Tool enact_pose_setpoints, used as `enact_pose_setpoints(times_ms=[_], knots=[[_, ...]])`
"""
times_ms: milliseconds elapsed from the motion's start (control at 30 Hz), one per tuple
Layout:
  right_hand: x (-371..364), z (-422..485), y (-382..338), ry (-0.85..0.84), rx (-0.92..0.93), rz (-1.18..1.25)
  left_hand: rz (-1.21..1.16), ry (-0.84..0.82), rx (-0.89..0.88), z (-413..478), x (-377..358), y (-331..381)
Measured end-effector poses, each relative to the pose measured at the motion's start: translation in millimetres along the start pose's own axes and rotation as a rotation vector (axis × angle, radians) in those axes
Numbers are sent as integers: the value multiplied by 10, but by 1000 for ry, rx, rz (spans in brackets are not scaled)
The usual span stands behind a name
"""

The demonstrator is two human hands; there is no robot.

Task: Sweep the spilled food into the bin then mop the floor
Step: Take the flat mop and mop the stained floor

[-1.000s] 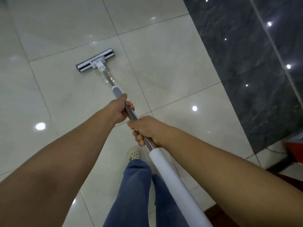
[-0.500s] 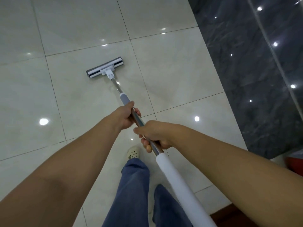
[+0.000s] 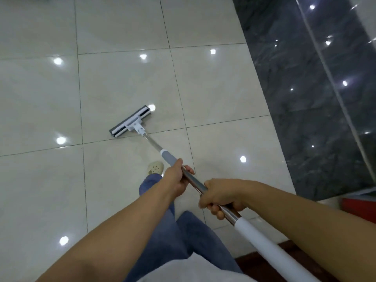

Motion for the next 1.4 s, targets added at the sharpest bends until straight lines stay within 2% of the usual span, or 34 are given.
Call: enact_pose_setpoints(times_ms=[167, 300, 533, 800, 1067, 1233, 1400], knots=[[-309, -221, 269, -58, 14, -113, -134, 21, -33, -219, 378, -388], [-495, -253, 36, -105, 17, -209, -244, 36, -73, -268, 645, -218], [-680, 79, -1133, -105, 34, -289, -378, 92, -152, -23, 1055, 911], [-1019, 600, -2976, -110, 81, -389, -483, 139, -200, 356, 1532, 2724], [-1617, 1065, -4596, -131, 128, -303, -565, 173, -252, 520, 2136, 4365], [-1836, 1289, -5080, -127, 138, -256, -559, 170, -240, 724, 2416, 4848], [-1472, 1359, -4929, -77, 118, -207, -502, 171, -197, 787, 2077, 4723]])
Point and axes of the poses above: each hand's wrist, its own z-axis towards the middle knuckle, its own x-axis out of the back of the hand, y = z × x, the point moved 10 cm from there along z, towards the middle knuckle, and after that the axes turned 6 degrees about y, right-handed, at the moved point
